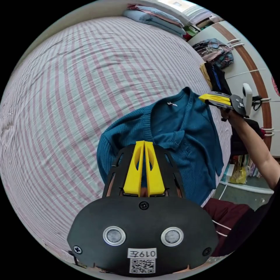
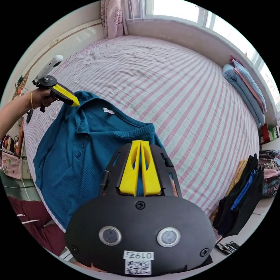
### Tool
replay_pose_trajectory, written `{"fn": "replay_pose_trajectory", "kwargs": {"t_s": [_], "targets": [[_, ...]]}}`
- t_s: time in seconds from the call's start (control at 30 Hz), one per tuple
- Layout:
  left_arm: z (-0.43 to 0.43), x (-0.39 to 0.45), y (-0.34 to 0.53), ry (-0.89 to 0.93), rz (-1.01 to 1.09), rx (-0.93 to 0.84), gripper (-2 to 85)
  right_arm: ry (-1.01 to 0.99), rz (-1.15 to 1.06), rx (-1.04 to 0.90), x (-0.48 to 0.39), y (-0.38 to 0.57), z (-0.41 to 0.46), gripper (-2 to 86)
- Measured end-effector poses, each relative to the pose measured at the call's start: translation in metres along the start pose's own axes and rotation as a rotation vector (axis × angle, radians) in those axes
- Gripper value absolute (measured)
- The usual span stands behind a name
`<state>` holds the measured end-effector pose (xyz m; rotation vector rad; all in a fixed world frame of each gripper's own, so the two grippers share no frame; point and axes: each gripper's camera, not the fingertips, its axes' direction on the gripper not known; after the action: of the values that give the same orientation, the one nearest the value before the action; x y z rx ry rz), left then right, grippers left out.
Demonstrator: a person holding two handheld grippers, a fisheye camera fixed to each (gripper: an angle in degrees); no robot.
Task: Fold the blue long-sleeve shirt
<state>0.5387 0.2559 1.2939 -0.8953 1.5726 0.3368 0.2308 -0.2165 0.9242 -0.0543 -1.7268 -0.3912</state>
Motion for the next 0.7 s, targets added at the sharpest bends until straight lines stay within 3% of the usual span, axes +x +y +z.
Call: {"fn": "replay_pose_trajectory", "kwargs": {"t_s": [0.13,0.27,0.37,0.5,0.6,0.7], "targets": [[0.007,0.007,-0.012,0.026,-0.084,0.095,0.8,0.062,-0.07,-0.088,-0.008,-0.002,0.028,-1.0],[-0.009,0.018,-0.005,0.036,-0.166,0.277,0.8,0.093,0.064,0.072,-0.008,0.013,0.02,-1.0],[-0.017,0.024,0.012,0.183,-0.216,0.383,0.7,0.085,0.063,0.183,-0.026,0.032,0.009,-1.0],[-0.017,0.076,0.049,0.111,-0.05,0.357,0.6,0.017,0.064,0.278,-0.059,0.065,-0.003,-1.0],[-0.001,0.122,0.093,0.001,0.009,0.298,0.6,-0.03,0.079,0.222,-0.081,0.088,0.001,-0.9],[0.023,0.158,0.139,0.026,-0.007,0.203,0.7,-0.149,0.105,0.17,-0.103,0.109,0.01,-0.7]]}}
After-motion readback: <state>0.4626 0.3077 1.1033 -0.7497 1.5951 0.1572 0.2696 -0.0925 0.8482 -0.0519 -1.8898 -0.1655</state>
